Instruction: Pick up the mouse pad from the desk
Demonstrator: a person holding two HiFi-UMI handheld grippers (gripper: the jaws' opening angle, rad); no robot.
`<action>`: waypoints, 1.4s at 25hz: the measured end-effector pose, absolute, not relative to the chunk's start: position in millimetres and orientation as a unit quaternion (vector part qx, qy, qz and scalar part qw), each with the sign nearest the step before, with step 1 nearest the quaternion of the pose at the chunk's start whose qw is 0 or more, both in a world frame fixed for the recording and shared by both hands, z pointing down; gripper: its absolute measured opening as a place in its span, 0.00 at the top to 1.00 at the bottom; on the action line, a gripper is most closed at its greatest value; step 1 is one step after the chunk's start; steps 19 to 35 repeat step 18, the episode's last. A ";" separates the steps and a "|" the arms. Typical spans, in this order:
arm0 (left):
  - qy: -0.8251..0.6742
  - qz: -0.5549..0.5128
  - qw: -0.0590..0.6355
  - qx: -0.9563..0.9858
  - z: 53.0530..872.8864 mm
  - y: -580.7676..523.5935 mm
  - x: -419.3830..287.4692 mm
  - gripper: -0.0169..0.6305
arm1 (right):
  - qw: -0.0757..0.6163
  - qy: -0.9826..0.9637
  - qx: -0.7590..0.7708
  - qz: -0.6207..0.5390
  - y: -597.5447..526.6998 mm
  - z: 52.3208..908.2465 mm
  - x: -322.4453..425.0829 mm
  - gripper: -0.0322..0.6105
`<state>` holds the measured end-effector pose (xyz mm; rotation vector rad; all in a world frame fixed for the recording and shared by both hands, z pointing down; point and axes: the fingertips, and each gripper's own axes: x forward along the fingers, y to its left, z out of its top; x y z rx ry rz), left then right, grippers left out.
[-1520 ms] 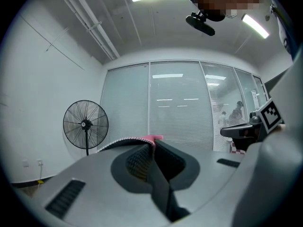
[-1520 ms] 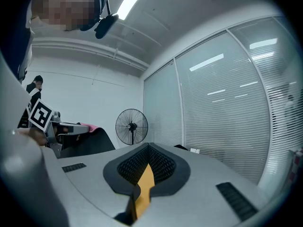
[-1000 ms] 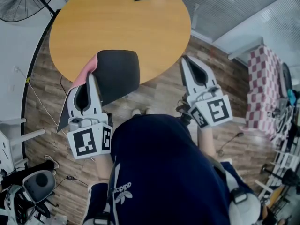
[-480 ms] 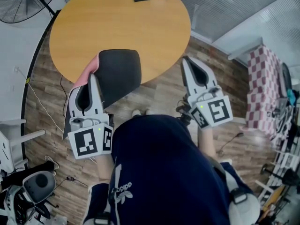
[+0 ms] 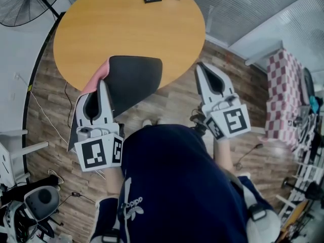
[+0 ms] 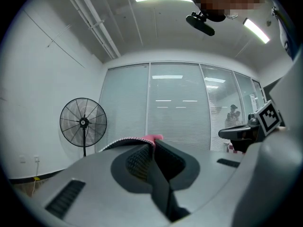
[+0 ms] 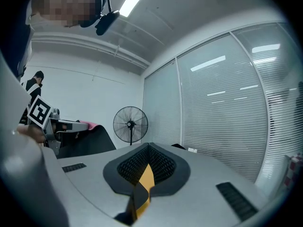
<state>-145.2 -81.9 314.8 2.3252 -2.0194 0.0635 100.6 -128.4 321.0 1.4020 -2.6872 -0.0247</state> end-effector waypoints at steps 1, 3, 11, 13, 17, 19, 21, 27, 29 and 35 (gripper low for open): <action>-0.655 0.020 0.030 0.755 314.7 -81.8 -145.1 0.95 | 0.056 -0.885 0.462 -0.008 -128.0 321.3 100.1 0.95; -0.654 0.019 0.030 0.756 315.2 -81.9 -145.9 0.95 | 0.056 -0.885 0.462 -0.010 -127.8 320.5 98.1 0.95; -0.654 0.016 0.032 0.756 315.4 -84.2 -149.7 0.95 | 0.058 -0.882 0.467 -0.013 -129.1 320.1 99.5 0.95; -0.653 0.016 0.031 0.757 314.8 -85.5 -149.9 0.95 | 0.058 -0.882 0.468 -0.013 -129.8 320.6 99.4 0.95; -0.652 0.016 0.029 0.757 314.6 -89.0 -150.7 0.95 | 0.060 -0.882 0.467 -0.012 -132.3 323.6 98.9 0.95; -0.652 0.017 0.028 0.757 314.7 -90.0 -151.3 0.95 | 0.060 -0.883 0.466 -0.012 -133.0 324.2 98.5 0.95; -0.652 0.017 0.028 0.757 314.7 -90.0 -151.3 0.95 | 0.060 -0.883 0.466 -0.012 -133.0 324.2 98.5 0.95; -0.652 0.017 0.028 0.757 314.7 -90.0 -151.3 0.95 | 0.060 -0.883 0.466 -0.012 -133.0 324.2 98.5 0.95; -0.652 0.017 0.028 0.757 314.7 -90.0 -151.3 0.95 | 0.060 -0.883 0.466 -0.012 -133.0 324.2 98.5 0.95; -0.652 0.017 0.028 0.757 314.7 -90.0 -151.3 0.95 | 0.060 -0.883 0.466 -0.012 -133.0 324.2 98.5 0.95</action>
